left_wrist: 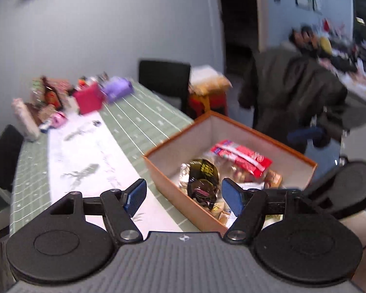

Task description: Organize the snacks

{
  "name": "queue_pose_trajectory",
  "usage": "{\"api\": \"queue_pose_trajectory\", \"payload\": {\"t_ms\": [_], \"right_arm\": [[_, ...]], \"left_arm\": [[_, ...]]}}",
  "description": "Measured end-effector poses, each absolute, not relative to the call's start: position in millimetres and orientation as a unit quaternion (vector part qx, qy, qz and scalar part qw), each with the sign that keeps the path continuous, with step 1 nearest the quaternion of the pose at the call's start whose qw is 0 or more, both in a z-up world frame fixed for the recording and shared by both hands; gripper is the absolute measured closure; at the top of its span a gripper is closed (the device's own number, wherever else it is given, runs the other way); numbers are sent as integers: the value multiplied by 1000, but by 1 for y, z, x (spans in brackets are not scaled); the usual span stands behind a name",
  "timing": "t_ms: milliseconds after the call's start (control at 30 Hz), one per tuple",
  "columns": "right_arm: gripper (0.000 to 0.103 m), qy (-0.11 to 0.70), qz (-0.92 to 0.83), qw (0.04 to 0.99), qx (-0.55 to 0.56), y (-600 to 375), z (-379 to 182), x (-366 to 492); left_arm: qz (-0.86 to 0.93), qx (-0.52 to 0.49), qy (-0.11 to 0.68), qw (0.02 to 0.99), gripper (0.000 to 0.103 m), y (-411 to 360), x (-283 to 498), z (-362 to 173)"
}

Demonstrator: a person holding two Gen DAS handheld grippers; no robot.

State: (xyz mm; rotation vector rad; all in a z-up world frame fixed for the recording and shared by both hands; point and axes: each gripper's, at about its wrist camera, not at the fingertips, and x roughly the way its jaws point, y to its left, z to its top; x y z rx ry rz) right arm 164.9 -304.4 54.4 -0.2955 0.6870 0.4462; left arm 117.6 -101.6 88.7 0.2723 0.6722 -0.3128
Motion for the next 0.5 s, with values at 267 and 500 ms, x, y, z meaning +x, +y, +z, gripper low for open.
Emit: {"api": "queue_pose_trajectory", "payload": {"t_ms": [267, 500], "right_arm": [[13, 254, 185, 947, -70, -296, 52, 83], [4, 188, 136, 969, -78, -274, 43, 27]], "left_arm": [[-110, 55, 221, 967, 14, -73, 41, 86], [-21, 41, 196, 980, 10, -58, 17, 60]]}}
